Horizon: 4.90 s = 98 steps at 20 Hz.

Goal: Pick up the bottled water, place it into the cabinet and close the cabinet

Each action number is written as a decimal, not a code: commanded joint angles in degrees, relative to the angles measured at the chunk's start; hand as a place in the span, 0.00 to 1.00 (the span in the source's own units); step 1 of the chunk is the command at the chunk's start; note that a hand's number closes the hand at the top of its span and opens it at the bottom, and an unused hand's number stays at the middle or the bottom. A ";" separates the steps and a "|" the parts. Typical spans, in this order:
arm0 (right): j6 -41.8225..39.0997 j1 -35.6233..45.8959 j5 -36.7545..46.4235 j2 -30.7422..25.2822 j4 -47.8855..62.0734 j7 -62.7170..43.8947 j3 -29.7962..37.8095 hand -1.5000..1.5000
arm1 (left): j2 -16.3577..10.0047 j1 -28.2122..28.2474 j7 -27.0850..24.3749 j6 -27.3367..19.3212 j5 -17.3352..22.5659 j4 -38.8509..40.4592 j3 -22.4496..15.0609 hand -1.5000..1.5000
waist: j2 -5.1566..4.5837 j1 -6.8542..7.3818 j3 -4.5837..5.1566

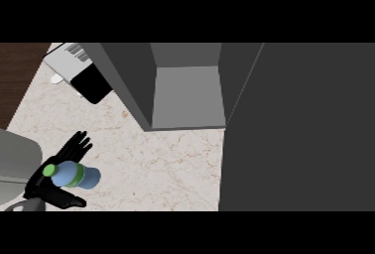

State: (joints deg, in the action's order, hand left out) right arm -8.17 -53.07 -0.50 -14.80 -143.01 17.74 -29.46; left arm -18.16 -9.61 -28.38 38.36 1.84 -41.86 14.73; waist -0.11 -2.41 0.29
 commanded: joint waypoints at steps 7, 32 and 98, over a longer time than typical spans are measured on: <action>1.36 -3.57 2.65 -4.08 -9.56 -0.60 0.31 0.00 | 3.15 -3.41 -16.29 -2.08 -5.64 11.19 -3.79 1.00 | -0.15 -0.14 0.10; 5.31 -7.84 2.41 -9.26 -6.82 5.74 -1.81 0.00 | 17.99 -6.38 -25.55 -31.64 -7.01 7.74 -9.37 1.00 | 0.38 1.23 -0.24; -1.86 -8.61 -6.70 -11.86 -4.87 12.07 9.10 0.00 | 18.16 -54.52 -10.15 -62.68 30.70 21.10 -25.50 1.00 | -0.66 -1.17 -0.22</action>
State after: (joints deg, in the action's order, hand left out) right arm -10.33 -61.51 -3.60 -26.57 -142.20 33.81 -20.43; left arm -0.10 -64.07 -38.43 -27.12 30.01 -19.37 -9.82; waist -1.05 -3.68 0.12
